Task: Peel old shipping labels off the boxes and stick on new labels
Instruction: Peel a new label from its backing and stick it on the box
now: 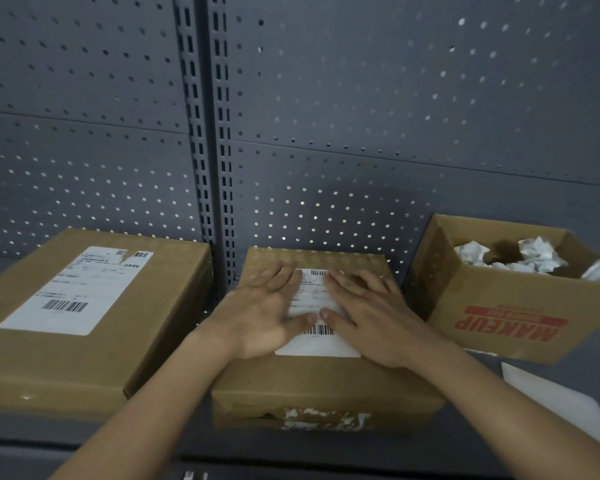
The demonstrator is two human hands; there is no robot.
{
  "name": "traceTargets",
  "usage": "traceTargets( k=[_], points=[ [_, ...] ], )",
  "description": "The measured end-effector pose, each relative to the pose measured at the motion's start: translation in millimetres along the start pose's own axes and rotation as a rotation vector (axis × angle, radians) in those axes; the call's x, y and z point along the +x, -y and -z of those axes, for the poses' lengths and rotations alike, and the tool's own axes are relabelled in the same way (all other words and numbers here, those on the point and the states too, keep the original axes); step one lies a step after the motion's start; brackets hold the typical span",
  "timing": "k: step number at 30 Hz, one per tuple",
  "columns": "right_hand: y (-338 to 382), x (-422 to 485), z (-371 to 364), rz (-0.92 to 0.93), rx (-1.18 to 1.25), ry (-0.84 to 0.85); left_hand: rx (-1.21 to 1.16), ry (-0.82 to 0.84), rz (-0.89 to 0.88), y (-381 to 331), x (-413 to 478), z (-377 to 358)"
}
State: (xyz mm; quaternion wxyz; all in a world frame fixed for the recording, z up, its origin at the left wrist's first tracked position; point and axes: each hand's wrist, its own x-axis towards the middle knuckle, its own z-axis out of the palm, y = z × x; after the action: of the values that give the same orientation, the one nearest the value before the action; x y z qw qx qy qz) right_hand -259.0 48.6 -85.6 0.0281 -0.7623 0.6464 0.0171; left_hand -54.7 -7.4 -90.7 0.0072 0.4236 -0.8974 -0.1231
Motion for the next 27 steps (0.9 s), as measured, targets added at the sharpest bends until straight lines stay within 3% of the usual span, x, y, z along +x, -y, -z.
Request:
traceTargets(
  k=[5,10,20,24,27],
  points=[
    [0,0,1,0.012,-0.006,0.021,0.047,0.053,0.017,-3,1,1],
    [0,-12,8,0.021,0.148,-0.123,0.001,-0.048,-0.016,-2,-13,4],
    [0,-39,1,0.068,0.114,-0.038,-0.052,-0.012,0.051,-4,-37,-9],
    [-4,-53,0,-0.088,0.378,-0.228,-0.367,-0.206,0.030,6,-41,-16],
    [-15,-72,-4,-0.300,0.529,-0.335,-0.630,-0.298,0.238,0,-52,-15]
  ],
)
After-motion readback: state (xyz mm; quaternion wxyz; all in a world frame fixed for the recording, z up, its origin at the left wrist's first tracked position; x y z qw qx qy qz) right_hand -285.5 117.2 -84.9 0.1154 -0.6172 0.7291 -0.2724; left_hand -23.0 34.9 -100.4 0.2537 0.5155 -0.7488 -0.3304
